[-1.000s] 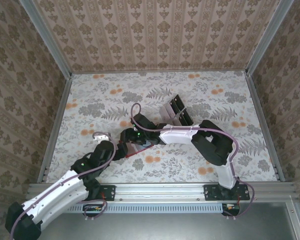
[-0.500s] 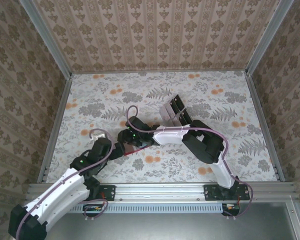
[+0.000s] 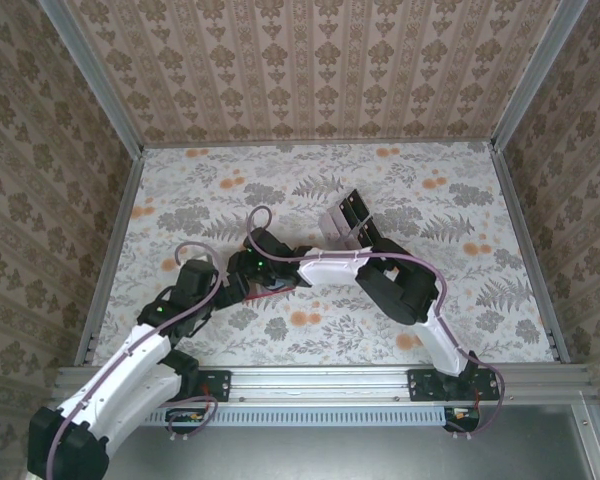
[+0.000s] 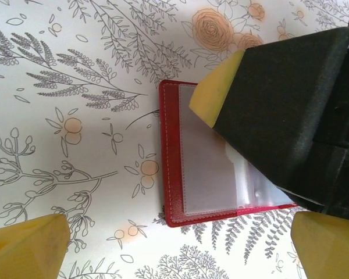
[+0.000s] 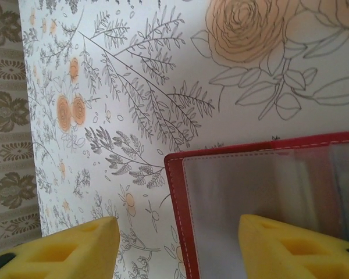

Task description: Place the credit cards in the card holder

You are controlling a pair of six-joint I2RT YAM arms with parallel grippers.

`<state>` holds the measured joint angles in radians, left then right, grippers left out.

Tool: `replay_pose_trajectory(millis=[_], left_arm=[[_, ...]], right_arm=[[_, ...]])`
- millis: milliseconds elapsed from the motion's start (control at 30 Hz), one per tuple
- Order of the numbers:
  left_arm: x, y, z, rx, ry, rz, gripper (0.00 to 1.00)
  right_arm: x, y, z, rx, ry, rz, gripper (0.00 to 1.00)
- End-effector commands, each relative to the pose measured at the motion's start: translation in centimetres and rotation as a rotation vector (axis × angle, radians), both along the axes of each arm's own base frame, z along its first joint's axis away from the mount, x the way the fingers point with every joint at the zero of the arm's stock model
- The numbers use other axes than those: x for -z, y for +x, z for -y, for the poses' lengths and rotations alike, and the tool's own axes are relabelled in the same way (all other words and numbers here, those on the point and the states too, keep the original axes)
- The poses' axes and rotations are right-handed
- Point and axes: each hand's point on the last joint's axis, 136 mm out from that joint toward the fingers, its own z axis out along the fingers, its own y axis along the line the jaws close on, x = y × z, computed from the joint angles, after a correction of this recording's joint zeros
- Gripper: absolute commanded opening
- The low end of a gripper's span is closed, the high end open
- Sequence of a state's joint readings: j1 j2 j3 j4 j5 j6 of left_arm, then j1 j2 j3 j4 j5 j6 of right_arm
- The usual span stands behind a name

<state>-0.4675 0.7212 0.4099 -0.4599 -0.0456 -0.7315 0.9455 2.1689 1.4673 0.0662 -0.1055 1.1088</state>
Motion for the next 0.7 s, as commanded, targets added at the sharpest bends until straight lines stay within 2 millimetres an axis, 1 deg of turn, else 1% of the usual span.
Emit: replay_pose_trajectory(millis=[0,33,100,200,267,367,500,567,667], left_arm=[[-1.8,1.4,0.2,0.012,-0.021,0.048,1.0],[-1.8,1.6,0.2,0.014,-0.024,0.05,1.0],[-1.9,2.2,0.3,0.017,-0.036,0.049,1.0],[-1.4,2.9,0.5,0.023,-0.048,0.035,1.0],[-1.0,3.5,0.7,0.025,-0.058,0.026,1.0],[-1.0,4.1,1.0,0.033,-0.051,0.014,1.0],[-1.4,4.7,0.6,0.049,0.005,0.002,1.0],[-1.5,5.0,0.3,0.05,0.02,-0.005,1.0],[-1.8,5.6,-0.2,0.04,0.021,-0.01,1.0]], right_arm=[[-7.7,0.8,1.5,-0.041,0.048,0.119,0.59],[-8.4,0.9,2.3,-0.046,0.04,0.131,0.59],[-9.7,1.4,4.7,-0.048,-0.001,0.154,0.59],[-10.3,2.1,8.8,-0.035,-0.078,0.147,0.58],[-10.2,2.5,11.8,-0.028,-0.142,0.134,0.58],[-10.2,3.1,16.7,-0.019,-0.273,0.141,0.58],[-9.7,3.4,22.4,-0.03,-0.489,0.161,0.57],[-9.3,3.3,24.1,-0.042,-0.571,0.161,0.55],[-8.4,3.0,25.8,-0.069,-0.672,0.154,0.54]])
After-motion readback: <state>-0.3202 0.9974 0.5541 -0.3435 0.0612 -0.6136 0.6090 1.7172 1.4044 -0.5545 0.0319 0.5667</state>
